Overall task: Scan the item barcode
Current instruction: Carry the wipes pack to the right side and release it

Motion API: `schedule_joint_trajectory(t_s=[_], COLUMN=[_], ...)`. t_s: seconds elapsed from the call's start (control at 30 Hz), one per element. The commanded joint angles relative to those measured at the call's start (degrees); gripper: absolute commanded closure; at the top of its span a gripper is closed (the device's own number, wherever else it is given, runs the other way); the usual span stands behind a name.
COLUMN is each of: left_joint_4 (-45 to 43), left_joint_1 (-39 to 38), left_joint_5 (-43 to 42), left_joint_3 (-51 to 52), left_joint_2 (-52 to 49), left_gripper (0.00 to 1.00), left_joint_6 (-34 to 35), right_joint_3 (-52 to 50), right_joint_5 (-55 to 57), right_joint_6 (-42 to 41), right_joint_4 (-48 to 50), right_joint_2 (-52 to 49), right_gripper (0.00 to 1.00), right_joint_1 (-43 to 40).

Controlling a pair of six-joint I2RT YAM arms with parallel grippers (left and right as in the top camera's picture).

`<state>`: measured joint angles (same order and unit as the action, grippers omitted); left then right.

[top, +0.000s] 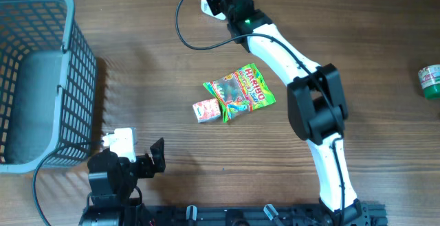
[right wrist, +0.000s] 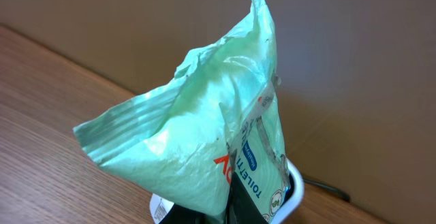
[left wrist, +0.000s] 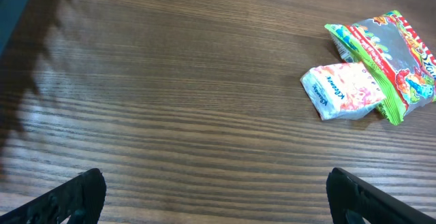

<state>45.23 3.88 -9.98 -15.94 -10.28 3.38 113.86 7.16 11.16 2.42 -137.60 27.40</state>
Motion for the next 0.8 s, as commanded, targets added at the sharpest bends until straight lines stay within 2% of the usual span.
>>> schedule_joint_trajectory(t_s=[0.0,0.17,0.3,0.33,0.4,0.47,0.53,0.6,0.7,0.77], left_joint_4=[-0.15,-0.15,-0.15,-0.15,-0.15,-0.15,-0.15,-0.15,-0.15,-0.15], left_joint_1=[0.37,0.37,0.37,0.37,0.37,0.37,0.37,0.37,0.37,0.37], left_joint_5=[-0.68,-0.68,-0.7,-0.68,-0.68,-0.7,-0.68,-0.68,-0.68,-0.68], left_joint_3=[-0.02,-0.02,-0.02,-0.02,-0.02,-0.02,-0.02,-0.02,-0.02,-0.02], left_joint_2=[0.2,0.2,0.2,0.2,0.2,0.2,0.2,0.2,0.2,0.2], left_gripper=[0.0,0.0,0.0,0.0,0.0,0.0,0.0,0.0,0.0,0.0], left_joint_6=[0.52,0.52,0.52,0.52,0.52,0.52,0.52,0.52,0.52,0.52], right_joint_3=[3.58,3.56,4.37,4.42,4.42,4.44,4.42,4.42,4.42,4.04], right_joint_5=[2.12,7.15,17.7,23.47,30.05,35.43,40.37,40.39,34.25,27.61], right_joint_6=[3.1,10.97,21.81,24.15,24.06,20.68,10.71,-0.37,-15.17,-19.63], right_joint_4=[-0.07,-4.94,-6.43,-8.72,-13.79,-20.94,-33.86,-43.52,-56.85,-61.51], right_joint_2=[-1.84,-3.74,-3.74,-3.74,-3.5,-3.04,-1.2,0.81,2.84,2.75], right_gripper=[0.96,0.96,0.96,0.96,0.96,0.96,0.96,0.96,0.96,0.96], right_joint_1=[0.83,2.36,5.07,5.7,5.81,5.64,4.22,2.12,-3.91,-9.46])
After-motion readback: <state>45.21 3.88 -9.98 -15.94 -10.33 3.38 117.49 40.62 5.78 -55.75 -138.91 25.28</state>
